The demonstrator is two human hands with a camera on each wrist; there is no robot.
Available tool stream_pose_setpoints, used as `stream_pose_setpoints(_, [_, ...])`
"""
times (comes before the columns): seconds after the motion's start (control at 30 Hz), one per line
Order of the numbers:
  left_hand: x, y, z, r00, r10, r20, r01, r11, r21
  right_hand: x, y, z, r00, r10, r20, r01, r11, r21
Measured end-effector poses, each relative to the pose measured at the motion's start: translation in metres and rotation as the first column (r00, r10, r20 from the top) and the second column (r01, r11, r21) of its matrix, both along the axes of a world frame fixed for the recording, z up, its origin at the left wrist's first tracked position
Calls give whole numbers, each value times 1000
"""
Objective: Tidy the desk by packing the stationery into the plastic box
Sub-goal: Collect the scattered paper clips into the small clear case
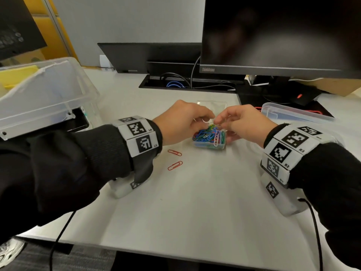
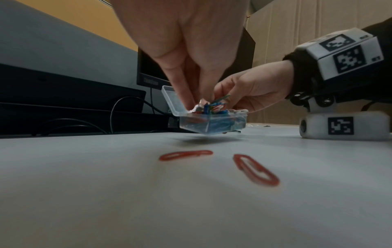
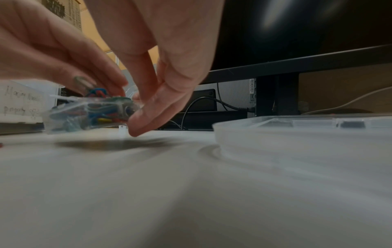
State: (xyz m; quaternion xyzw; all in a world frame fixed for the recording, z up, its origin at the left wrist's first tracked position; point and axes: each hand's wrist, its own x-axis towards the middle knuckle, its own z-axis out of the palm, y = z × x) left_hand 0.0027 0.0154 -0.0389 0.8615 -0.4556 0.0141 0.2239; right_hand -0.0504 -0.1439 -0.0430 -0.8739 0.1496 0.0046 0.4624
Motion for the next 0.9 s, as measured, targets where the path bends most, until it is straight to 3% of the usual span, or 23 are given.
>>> stream_pose_setpoints(0.13, [-4, 21, -1, 998, 55, 26, -53, 996, -72, 0, 0, -1, 1000, -17, 11, 17, 1000, -6])
stream_pose_setpoints(0.27, [-5, 54, -13, 997, 63, -42, -49, 956, 289, 2, -3, -2, 1000, -31, 1, 31, 999, -25])
stream_pose_setpoints(0.33, [-6, 63, -18, 993, 61, -98, -21, 933, 359, 2, -4, -1, 1000, -31, 0, 31, 999, -18])
stream_pose_setpoints(0.53, [-3, 61, -19, 987, 56, -150, -11, 960, 281, 1, 0, -1, 1000, -30, -4, 30, 1000, 1])
stream_pose_setpoints(0.77, [1, 55, -22, 989, -14, -147, 71, 916, 394, 1, 0, -1, 999, -9, -46, 7, 999, -32])
stream_pose_setpoints(0.9, [4, 45, -16, 1000, -10, -13, 12, 984, 177, 2, 2, -1, 998, 23, -58, -24, 999, -23])
